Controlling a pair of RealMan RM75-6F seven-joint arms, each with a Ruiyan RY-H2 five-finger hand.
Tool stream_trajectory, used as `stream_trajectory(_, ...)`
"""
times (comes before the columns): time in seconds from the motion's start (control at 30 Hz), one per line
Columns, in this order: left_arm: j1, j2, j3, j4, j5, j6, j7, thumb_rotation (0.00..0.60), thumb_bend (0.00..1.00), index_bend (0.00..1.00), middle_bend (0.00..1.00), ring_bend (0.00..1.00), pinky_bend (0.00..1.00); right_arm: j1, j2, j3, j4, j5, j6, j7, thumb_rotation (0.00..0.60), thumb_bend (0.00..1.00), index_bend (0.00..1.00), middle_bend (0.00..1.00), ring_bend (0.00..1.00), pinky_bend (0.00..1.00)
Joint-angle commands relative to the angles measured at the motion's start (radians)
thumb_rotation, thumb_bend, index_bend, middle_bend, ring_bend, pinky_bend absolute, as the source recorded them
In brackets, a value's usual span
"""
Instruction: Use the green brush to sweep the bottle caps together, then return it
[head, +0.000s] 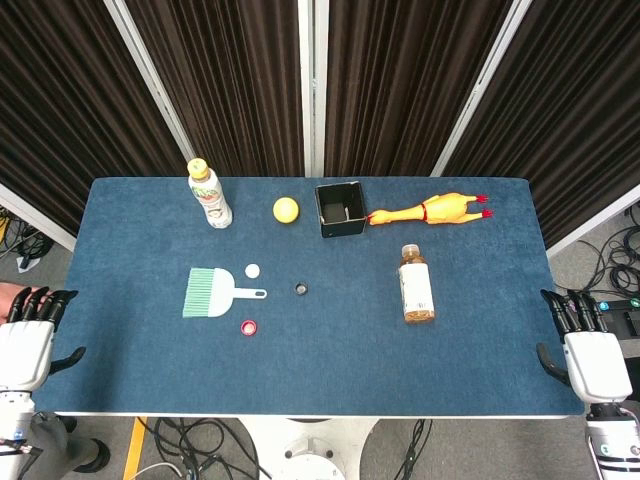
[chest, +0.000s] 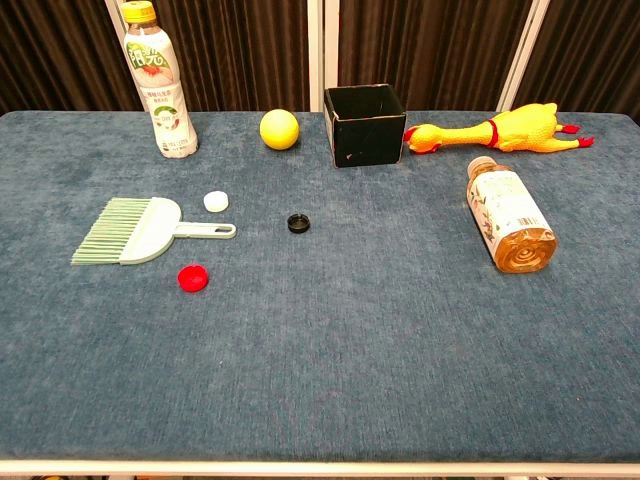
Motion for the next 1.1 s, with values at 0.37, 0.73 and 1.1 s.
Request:
stream_trajectory(0.37,-0.022,0.011,-0.010,-0.029,0.010,-0.025,-0.046,0.600,0.13,0.17,0.18,0.11,0.08,-0.004,-0.004,0.004,0.015,-0.013,0.022,0.029,0.600,0.31,0.00,0.12,0.00,0.00)
stream_trajectory(0.73,-0.257,-0.007,-0.126,0.031,0.015,-0.268,-0.220,0.600,0.14,0.29,0.32,0.19,0.08,0.009,0.022,0.030,0.006,-0.029,0.048,0.030,0.600,0.31,0.00,0.12,0.00,0.00)
stream_trajectory(1.1,-0.511,-0.177,-0.177,0.158,-0.106,-0.564,-0.147,0.600,0.15,0.32,0.38,0.21,0.09,0.001,0.041,0.031,-0.010,-0.023,0.058,0.019,0.600,0.31,0.00,0.12,0.00,0.00)
